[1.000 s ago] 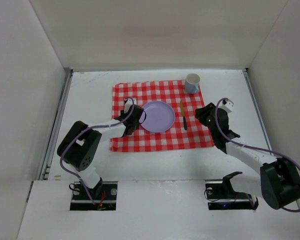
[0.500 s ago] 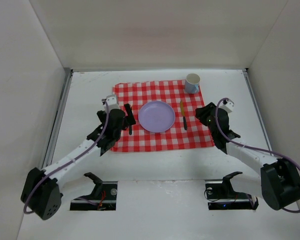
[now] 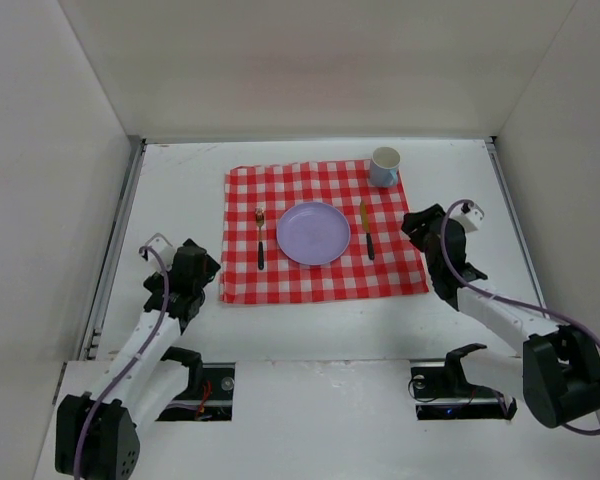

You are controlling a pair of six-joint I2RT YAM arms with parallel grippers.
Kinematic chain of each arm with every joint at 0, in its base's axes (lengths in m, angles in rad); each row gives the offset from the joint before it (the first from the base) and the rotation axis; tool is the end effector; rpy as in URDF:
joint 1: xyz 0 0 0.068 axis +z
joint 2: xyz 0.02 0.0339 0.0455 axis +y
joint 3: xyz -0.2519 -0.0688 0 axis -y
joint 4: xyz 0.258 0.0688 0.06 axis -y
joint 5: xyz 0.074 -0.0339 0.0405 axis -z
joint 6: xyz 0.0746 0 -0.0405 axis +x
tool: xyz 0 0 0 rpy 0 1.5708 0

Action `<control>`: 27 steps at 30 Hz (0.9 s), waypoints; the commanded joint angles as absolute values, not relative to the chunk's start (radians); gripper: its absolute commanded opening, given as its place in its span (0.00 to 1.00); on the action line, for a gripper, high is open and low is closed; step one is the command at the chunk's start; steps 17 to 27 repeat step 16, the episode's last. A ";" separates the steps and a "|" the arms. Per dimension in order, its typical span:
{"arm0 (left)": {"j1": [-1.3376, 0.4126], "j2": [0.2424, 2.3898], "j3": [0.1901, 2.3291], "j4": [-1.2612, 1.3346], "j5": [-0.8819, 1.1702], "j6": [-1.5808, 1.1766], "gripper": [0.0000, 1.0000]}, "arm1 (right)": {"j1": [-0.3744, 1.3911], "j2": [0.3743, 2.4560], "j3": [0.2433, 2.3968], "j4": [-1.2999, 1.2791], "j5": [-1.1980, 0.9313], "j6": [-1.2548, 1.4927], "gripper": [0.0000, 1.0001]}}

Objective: Set the dinner table for one person

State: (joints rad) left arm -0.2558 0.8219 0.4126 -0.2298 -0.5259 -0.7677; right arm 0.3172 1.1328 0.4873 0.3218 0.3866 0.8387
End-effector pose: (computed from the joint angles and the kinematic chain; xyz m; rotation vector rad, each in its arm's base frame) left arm 0.2226 -0.0195 0.1677 -0.8042 1.9539 -0.0241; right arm 0.2853 0.0640 0.1888 0.7380 1.7424 0.4291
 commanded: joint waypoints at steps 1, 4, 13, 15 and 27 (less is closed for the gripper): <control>-0.199 0.801 0.388 -0.272 -0.483 -0.847 1.00 | 0.278 1.117 0.471 0.336 0.436 0.893 0.60; -0.182 0.834 0.397 -0.267 -0.453 -0.850 1.00 | 0.280 1.141 0.480 0.327 0.433 0.904 0.60; -0.222 0.942 0.439 -0.236 -0.471 -0.830 1.00 | 0.283 1.166 0.494 0.333 0.431 0.891 0.60; -0.234 0.969 0.463 -0.248 -0.474 -0.821 1.00 | 0.289 1.170 0.495 0.336 0.437 0.885 0.60; -0.241 0.969 0.469 -0.250 -0.474 -0.818 1.00 | 0.292 1.175 0.497 0.337 0.437 0.884 0.60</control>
